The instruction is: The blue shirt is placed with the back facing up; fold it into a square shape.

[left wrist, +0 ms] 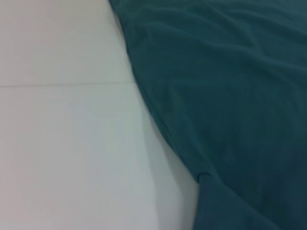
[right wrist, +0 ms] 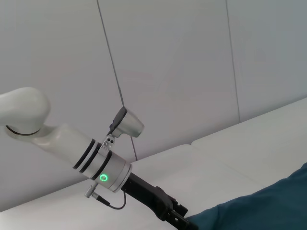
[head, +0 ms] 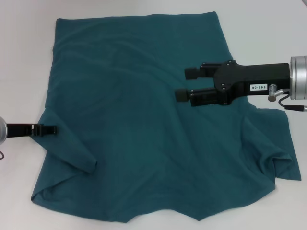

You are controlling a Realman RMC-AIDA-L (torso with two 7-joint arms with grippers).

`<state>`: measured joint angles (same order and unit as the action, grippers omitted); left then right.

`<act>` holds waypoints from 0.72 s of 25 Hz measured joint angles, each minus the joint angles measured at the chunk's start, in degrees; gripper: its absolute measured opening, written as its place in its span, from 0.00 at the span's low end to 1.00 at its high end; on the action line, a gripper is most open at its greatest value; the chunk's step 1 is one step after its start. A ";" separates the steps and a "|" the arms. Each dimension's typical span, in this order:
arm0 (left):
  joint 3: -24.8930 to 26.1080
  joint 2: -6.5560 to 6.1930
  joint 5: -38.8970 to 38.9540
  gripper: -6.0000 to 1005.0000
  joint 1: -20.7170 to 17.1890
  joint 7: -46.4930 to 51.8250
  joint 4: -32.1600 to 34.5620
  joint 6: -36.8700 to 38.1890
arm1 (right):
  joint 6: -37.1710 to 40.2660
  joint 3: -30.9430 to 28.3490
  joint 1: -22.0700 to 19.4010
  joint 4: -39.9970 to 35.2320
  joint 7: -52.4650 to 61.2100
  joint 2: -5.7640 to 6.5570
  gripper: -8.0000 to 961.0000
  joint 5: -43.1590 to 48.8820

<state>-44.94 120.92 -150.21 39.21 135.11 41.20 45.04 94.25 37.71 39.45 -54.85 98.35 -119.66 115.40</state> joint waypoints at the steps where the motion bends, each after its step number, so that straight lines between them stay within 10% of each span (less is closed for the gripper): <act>1: -0.05 0.00 0.00 0.82 0.07 0.00 -0.11 0.01 | 0.03 0.00 0.00 0.01 0.00 -0.02 0.90 0.00; 8: -0.15 -0.41 0.04 0.80 1.16 -0.03 -2.50 0.04 | 0.09 0.00 0.02 0.01 0.05 -0.04 0.90 -0.03; 10: -0.15 -0.45 0.27 0.58 1.21 -0.11 -2.51 0.07 | 0.08 0.00 0.02 0.02 0.06 -0.04 0.90 -0.04; 18: -0.15 -0.01 0.70 0.43 1.41 -0.20 -0.56 0.41 | 0.03 0.00 0.02 0.09 0.52 -0.04 0.90 -0.09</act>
<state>-45.09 120.91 -149.51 40.61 134.91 40.64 45.44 94.28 37.70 39.46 -54.76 98.87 -119.71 115.31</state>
